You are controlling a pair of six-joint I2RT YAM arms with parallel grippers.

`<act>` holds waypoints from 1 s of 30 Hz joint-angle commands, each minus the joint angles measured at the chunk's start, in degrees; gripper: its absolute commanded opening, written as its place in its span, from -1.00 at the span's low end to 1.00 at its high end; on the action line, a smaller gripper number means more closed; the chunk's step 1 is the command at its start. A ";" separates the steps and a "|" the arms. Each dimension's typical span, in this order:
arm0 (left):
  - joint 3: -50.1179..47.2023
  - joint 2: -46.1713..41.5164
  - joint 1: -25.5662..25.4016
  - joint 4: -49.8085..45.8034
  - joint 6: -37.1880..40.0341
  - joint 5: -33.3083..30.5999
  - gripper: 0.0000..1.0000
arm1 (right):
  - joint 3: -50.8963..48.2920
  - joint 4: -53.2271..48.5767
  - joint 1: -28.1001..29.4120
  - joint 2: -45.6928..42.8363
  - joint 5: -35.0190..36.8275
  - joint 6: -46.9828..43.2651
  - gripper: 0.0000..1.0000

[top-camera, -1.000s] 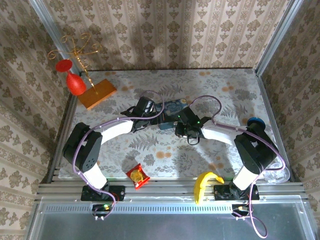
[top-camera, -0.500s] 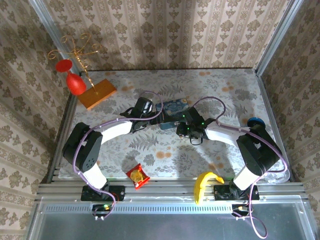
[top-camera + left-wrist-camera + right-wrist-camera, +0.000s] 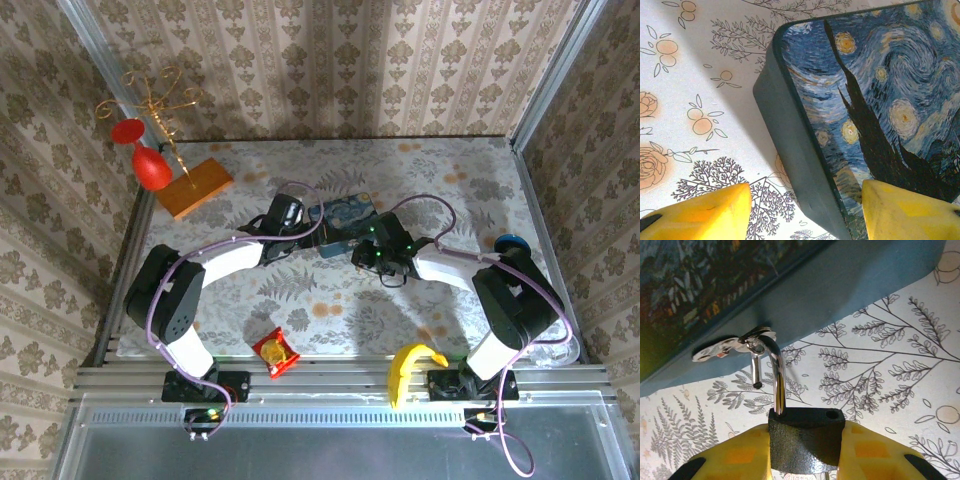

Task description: Unlock the padlock with the key

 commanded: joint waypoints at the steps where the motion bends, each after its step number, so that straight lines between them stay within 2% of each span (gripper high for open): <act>1: -2.23 0.65 1.02 -6.92 0.18 -3.43 0.20 | -1.18 3.00 -0.85 0.09 -0.93 2.39 -1.00; 18: -1.49 0.27 1.36 -7.81 0.59 -4.12 0.19 | -4.48 5.71 -2.35 -1.07 -0.48 6.06 -1.00; 30: -1.58 0.25 1.36 -8.06 0.99 -4.16 0.19 | -3.43 4.78 -2.43 -1.83 2.64 5.53 -1.00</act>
